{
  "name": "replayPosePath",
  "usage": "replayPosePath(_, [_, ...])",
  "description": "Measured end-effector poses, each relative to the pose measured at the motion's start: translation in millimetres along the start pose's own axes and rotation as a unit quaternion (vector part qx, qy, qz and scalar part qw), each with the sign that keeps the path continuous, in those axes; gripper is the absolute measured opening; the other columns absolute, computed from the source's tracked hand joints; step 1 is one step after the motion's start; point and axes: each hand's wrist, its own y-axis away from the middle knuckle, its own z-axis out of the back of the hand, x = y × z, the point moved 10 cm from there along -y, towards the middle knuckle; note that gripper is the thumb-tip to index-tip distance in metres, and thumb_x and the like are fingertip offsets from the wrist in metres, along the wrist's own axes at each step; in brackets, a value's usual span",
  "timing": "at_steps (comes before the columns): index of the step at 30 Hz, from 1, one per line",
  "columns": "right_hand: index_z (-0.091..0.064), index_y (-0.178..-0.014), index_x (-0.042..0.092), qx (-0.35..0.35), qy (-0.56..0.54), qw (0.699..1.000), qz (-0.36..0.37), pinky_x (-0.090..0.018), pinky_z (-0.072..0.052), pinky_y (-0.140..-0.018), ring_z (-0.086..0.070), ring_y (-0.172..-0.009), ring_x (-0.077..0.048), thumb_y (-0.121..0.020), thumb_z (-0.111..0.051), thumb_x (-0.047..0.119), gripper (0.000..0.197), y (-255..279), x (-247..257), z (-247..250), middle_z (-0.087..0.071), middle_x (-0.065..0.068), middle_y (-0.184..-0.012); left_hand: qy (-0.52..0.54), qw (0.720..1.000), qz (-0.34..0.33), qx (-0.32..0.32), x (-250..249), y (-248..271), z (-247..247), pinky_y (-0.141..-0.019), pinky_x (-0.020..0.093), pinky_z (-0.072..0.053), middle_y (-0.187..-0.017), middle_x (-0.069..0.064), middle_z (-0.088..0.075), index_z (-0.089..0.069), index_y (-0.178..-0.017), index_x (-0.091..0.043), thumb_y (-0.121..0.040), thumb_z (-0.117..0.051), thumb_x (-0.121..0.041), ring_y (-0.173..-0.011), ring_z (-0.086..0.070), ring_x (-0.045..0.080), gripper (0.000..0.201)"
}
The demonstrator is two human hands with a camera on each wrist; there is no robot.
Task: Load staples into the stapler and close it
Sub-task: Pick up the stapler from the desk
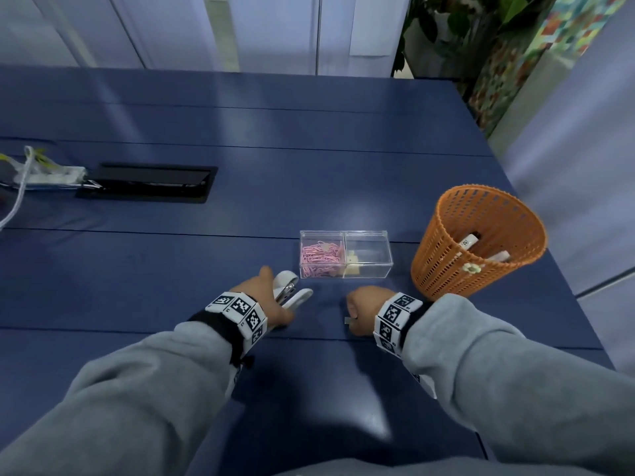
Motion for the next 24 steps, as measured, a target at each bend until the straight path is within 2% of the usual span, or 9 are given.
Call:
replayPosePath(2, [-0.045, -0.068, 0.021, -0.008, -0.023, 1.0, -0.008, -0.032, -0.048, -0.073, -0.058, -0.086, -0.026, -0.079, -0.06, 0.022, 0.019, 1.8, -2.7, 2.5, -0.062, -0.007, -0.097, 0.006, 1.0, -0.007, -0.002, -1.3, -0.5, 1.3, -0.066, 0.031, -0.048, -0.082, -0.001, -0.055, -0.035, -0.11, -0.017, -0.062, -0.071, -0.041, -0.077, -0.06, 0.026, 0.064])
replayPosePath(3, [-0.046, -0.068, 0.021, -0.018, -0.046, 0.999, -0.009, -0.032, -0.048, -0.073, -0.057, -0.085, -0.026, -0.08, -0.06, 0.023, 0.018, 2.6, -3.8, 5.7, -0.063, -0.007, -0.097, 0.007, 1.0, -0.014, -0.001, -1.4, -1.0, 0.6, -0.067, 0.031, -0.049, -0.086, -0.001, -0.058, -0.035, -0.113, -0.019, -0.061, -0.072, -0.038, -0.079, -0.061, 0.026, 0.067])
replayPosePath(5, [-0.056, -0.086, 0.017, -0.047, -0.095, 0.994, 0.001, -0.033, -0.049, -0.079, -0.06, -0.091, -0.028, -0.082, -0.06, 0.026, 0.01, 4.1, -5.2, 13.2, -0.067, -0.01, -0.104, 0.001, 1.0, -0.025, 0.008, -0.9, -2.2, -3.3, -0.069, 0.03, -0.048, -0.1, 0.0, -0.06, -0.034, -0.122, -0.022, -0.063, -0.073, -0.035, -0.083, -0.059, 0.024, 0.072])
replayPosePath(8, [-0.055, -0.117, 0.016, -0.068, -0.11, 0.991, 0.016, -0.034, -0.048, -0.089, -0.059, -0.105, -0.029, -0.084, -0.057, 0.026, 0.035, 4.8, -6.4, 16.3, -0.065, -0.009, -0.114, -0.012, 0.999, -0.034, 0.029, -0.2, -3.4, -11.1, -0.071, 0.03, -0.046, -0.103, -0.001, -0.06, -0.037, -0.127, -0.024, -0.064, -0.074, -0.038, -0.085, -0.056, 0.022, 0.074])
replayPosePath(11, [-0.058, -0.109, 0.016, -0.045, -0.043, 0.997, 0.036, -0.037, -0.05, -0.087, -0.059, -0.105, -0.029, -0.084, -0.056, 0.019, 0.025, 1.6, -3.2, 8.4, -0.065, -0.008, -0.115, -0.007, 0.999, -0.032, 0.035, 0.4, -4.0, -14.8, -0.071, 0.03, -0.043, -0.106, 0.002, -0.06, -0.037, -0.124, -0.021, -0.064, -0.077, -0.044, -0.086, -0.055, 0.023, 0.075])
replayPosePath(13, [-0.06, -0.102, 0.016, -0.036, -0.033, 0.998, 0.032, -0.038, -0.051, -0.084, -0.059, -0.102, -0.03, -0.082, -0.057, 0.016, 0.02, 0.3, -5.0, 4.4, -0.064, -0.008, -0.113, -0.012, 0.999, -0.04, 0.035, -2.4, -3.7, -15.8, -0.07, 0.03, -0.042, -0.102, 0.002, -0.059, -0.038, -0.12, -0.018, -0.065, -0.077, -0.043, -0.082, -0.054, 0.022, 0.072])
replayPosePath(15, [-0.059, -0.101, 0.016, -0.042, -0.038, 0.998, 0.027, -0.039, -0.052, -0.085, -0.059, -0.102, -0.03, -0.081, -0.059, 0.017, 0.02, -0.2, -7.2, 4.1, -0.062, -0.008, -0.114, -0.034, 0.997, -0.057, 0.039, -7.3, -3.0, -17.9, -0.07, 0.031, -0.042, -0.107, 0.004, -0.061, -0.038, -0.117, -0.016, -0.067, -0.077, -0.042, -0.082, -0.052, 0.022, 0.068])
replayPosePath(20, [-0.052, -0.12, 0.019, -0.067, -0.108, 0.991, 0.039, -0.038, -0.045, -0.101, -0.053, -0.115, -0.025, -0.075, -0.07, 0.032, 0.05, -0.4, -4.0, 11.5, -0.052, -0.006, -0.125, -0.061, 0.99, -0.119, 0.036, -25.7, 2.2, -18.4, -0.075, 0.031, -0.04, -0.113, 0.008, -0.062, -0.041, -0.114, -0.015, -0.08, -0.067, -0.034, -0.099, -0.058, 0.029, 0.047])
replayPosePath(24, [-0.052, -0.12, 0.019, -0.068, -0.207, 0.974, 0.064, -0.039, -0.047, -0.1, -0.057, -0.11, -0.021, -0.069, -0.078, 0.03, 0.058, -1.9, 7.9, 16.5, -0.058, -0.003, -0.119, -0.007, 0.989, -0.145, 0.037, -37.4, 4.4, -14.4, -0.078, 0.032, -0.042, -0.1, 0.001, -0.057, -0.042, -0.11, -0.019, -0.081, -0.065, -0.033, -0.09, -0.055, 0.025, 0.039])
